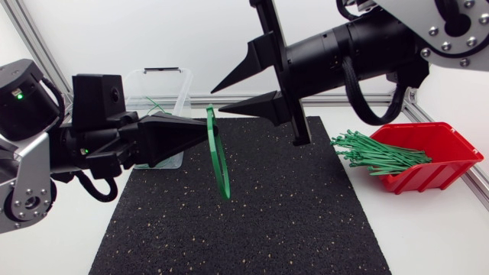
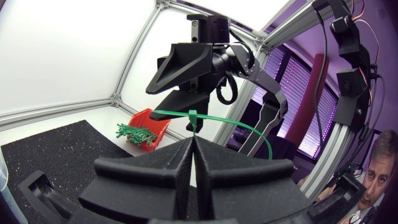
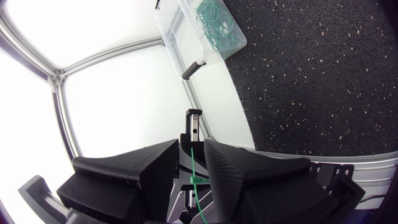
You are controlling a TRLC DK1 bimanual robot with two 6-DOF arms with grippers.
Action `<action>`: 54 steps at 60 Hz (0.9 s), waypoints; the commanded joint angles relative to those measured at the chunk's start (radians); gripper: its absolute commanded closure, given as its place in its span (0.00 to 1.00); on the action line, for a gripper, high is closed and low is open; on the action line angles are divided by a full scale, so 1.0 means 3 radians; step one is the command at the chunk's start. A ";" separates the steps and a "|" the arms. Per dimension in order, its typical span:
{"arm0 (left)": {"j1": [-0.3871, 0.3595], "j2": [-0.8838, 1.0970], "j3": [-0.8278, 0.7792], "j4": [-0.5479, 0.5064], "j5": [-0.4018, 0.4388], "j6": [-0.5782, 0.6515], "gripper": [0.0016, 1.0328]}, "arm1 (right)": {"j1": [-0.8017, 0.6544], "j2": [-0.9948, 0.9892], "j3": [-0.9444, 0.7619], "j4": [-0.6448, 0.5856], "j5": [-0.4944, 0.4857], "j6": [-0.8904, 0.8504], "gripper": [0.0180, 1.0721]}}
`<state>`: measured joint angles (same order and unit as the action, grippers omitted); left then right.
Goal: Take a green cable tie from the red box, thread the tail through the head to close it, then place it in the transparent bin on the left.
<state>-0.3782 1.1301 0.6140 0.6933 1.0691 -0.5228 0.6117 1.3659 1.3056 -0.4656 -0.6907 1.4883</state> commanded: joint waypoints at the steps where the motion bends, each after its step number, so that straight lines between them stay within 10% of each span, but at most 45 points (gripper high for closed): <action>1: 0.0013 -0.0040 -0.0068 0.0051 0.0041 0.0030 0.97 | 0.0047 0.0059 0.0097 -0.0018 0.0011 -0.0022 0.74; 54: 0.0013 -0.0065 -0.0073 0.0056 0.0046 0.0030 0.97 | 0.0155 0.0029 0.0066 -0.0038 0.0109 -0.0098 0.94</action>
<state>-0.3763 1.1301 0.6136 0.6933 1.0721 -0.5224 0.6537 1.3766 1.3148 -0.4675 -0.6643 1.4654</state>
